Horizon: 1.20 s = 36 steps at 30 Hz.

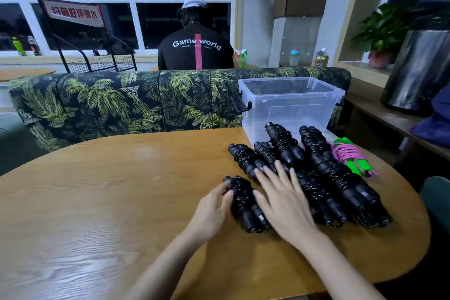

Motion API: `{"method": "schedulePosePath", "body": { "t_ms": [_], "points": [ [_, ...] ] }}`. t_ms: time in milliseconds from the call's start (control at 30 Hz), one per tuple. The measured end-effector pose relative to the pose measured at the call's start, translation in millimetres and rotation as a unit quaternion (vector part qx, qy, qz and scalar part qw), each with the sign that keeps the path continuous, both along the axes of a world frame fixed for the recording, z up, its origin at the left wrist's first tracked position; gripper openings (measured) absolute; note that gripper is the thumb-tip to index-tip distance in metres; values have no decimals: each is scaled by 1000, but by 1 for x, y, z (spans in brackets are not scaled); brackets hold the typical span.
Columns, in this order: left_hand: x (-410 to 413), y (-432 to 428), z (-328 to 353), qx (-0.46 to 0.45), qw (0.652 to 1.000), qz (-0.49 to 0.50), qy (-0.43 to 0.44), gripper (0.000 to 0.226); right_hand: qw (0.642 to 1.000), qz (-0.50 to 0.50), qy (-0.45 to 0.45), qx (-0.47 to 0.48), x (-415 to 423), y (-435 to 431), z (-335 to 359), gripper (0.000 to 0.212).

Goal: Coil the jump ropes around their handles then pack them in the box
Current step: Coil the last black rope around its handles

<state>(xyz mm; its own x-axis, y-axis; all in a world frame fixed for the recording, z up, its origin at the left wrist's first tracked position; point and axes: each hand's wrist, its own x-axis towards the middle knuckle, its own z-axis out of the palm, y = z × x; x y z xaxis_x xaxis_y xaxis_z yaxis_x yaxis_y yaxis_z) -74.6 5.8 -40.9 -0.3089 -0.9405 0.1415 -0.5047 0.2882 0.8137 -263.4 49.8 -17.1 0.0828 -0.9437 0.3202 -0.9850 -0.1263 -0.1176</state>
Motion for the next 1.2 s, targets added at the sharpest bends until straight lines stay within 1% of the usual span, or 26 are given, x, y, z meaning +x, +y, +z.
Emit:
{"method": "schedulePosePath", "body": {
  "t_ms": [33,100,133,233,267,300,367,400,467,500,533,633,667,700,733,767,833,867,900,933,967,1033,1067,1100,1133,1200],
  "points": [
    [-7,6,-2,-1,1000,-9,-14,50,1000,-24,1,-1,-14,4,-1,82],
    [-20,12,-4,16,1000,-16,-20,56,998,-58,10,13,-35,12,-4,92],
    [-26,13,-4,24,999,-16,-23,57,997,-66,10,27,-41,16,-4,94],
    [-41,12,-5,23,999,-4,-49,60,992,-74,-59,83,-43,26,-6,64],
    [-46,12,-6,13,998,4,-57,61,991,-72,-78,79,-39,29,-7,64],
    [-52,14,-6,-2,998,8,-69,60,990,-74,-92,74,-32,31,-9,71],
    [-64,20,-8,-27,997,19,-72,58,988,-74,-119,69,-21,28,-13,93],
    [-69,23,-9,-26,998,31,-55,57,985,-74,-136,72,-17,27,-14,96],
    [-73,28,-12,-10,998,54,-19,57,978,-78,-170,88,-17,26,-12,82],
    [-72,29,-13,-4,998,56,-10,58,978,-81,-168,91,-19,25,-12,76],
    [-69,31,-15,2,999,51,-11,58,981,-80,-151,87,-23,24,-12,79],
    [-61,33,-18,6,999,24,-49,59,992,-68,-81,73,-38,25,-16,118],
    [-59,32,-18,3,998,23,-66,59,993,-59,-70,70,-42,25,-16,124],
    [-58,30,-18,3,996,28,-79,59,994,-48,-67,70,-45,27,-14,124],
    [-56,27,-17,4,996,37,-85,58,995,-34,-63,68,-46,29,-9,117],
    [-55,24,-14,4,996,46,-82,55,997,-21,-50,52,-48,31,-4,100],
    [-52,17,-9,1,997,62,-56,43,1000,-16,-5,-19,-57,33,5,58],
    [-50,13,-7,-2,997,68,-46,35,997,-27,15,-68,-64,32,9,48],
    [-49,10,-6,-7,996,73,-45,29,993,-53,26,-103,-71,29,14,47],
    [-48,7,-6,-9,996,76,-49,25,989,-92,28,-115,-79,28,21,51],
    [-48,5,-5,-7,996,77,-51,24,986,-140,27,-90,-88,28,28,58],
    [-49,4,-2,8,997,70,-38,25,974,-224,32,26,-101,27,37,73],
    [-49,4,0,16,997,65,-27,26,966,-245,35,76,-105,26,37,77],
    [-50,4,2,21,998,62,-17,27,961,-254,41,106,-106,25,36,79],
    [-50,4,4,24,998,59,-8,28,959,-256,43,113,-106,25,35,79],
    [-49,4,9,27,998,61,-1,29,961,-257,43,90,-104,25,35,78]
  ]
}}
